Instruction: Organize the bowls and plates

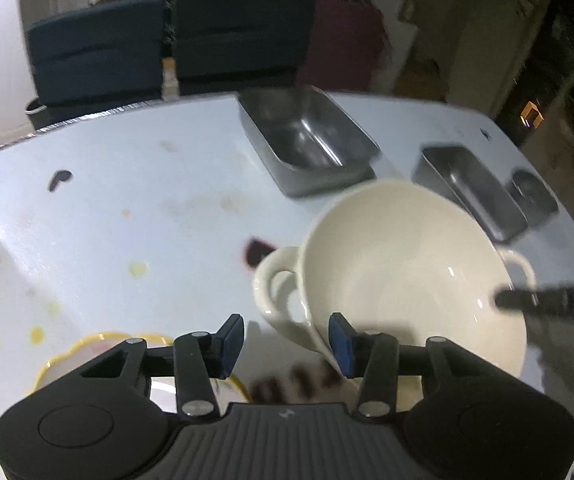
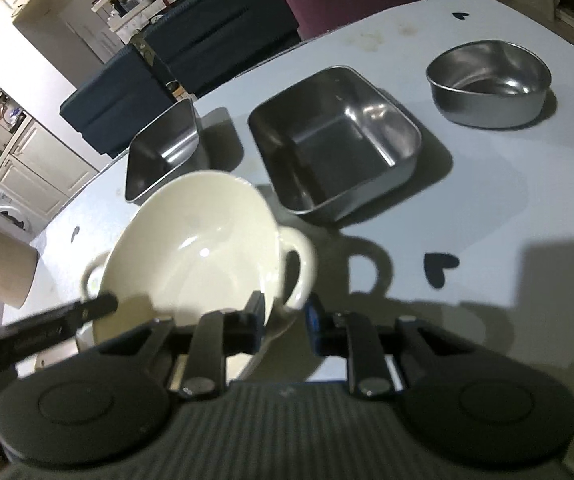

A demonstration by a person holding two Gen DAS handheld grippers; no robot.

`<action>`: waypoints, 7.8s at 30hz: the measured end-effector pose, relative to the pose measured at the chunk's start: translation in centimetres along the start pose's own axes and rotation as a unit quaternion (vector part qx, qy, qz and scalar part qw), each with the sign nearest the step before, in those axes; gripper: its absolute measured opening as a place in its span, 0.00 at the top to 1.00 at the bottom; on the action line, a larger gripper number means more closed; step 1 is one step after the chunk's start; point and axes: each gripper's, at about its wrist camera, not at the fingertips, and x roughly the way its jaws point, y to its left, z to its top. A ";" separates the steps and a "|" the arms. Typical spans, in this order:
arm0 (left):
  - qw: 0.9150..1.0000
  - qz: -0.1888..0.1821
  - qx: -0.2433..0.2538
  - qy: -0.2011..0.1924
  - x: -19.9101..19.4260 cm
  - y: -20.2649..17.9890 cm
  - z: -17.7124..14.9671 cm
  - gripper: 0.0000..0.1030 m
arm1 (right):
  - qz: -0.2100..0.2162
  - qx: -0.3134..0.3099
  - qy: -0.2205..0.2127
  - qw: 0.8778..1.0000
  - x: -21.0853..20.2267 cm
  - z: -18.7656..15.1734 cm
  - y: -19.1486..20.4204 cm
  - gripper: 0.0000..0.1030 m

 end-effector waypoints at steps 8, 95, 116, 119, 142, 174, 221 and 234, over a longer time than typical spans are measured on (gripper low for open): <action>0.998 -0.007 -0.065 -0.018 1.2 1.4 0.0 0.53 | -0.009 -0.026 -0.003 1.000 -0.1 0.4 0.3 0.75; 0.987 -0.048 -0.135 -0.067 -17.2 0.4 -11.9 0.72 | 0.118 -0.098 0.013 0.988 -13.8 -7.1 4.1 0.80; 0.981 -0.066 -0.177 0.040 -10.4 3.0 -15.0 0.71 | 0.024 -0.160 0.101 0.982 -10.0 -10.2 4.7 0.79; 0.980 -0.068 -0.179 0.046 -10.0 3.2 -15.1 0.71 | 0.015 -0.158 0.107 0.981 -9.5 -10.1 4.7 0.79; 0.983 -0.063 -0.164 0.063 -9.2 3.4 -14.8 0.71 | -0.014 -0.185 0.134 0.974 -8.2 -11.0 5.6 0.75; 0.991 -0.046 -0.109 0.067 -9.6 2.3 -14.5 0.67 | -0.026 -0.181 0.146 0.972 -7.0 -10.7 4.7 0.67; 0.983 0.015 -0.157 -0.094 -18.8 1.2 -12.8 0.00 | 0.047 -0.219 -0.026 0.974 -14.1 -8.0 5.8 0.00; 0.963 0.053 -0.216 -0.150 -20.0 5.6 -11.2 0.19 | 0.078 -0.207 -0.082 0.972 -13.3 -5.4 10.8 0.00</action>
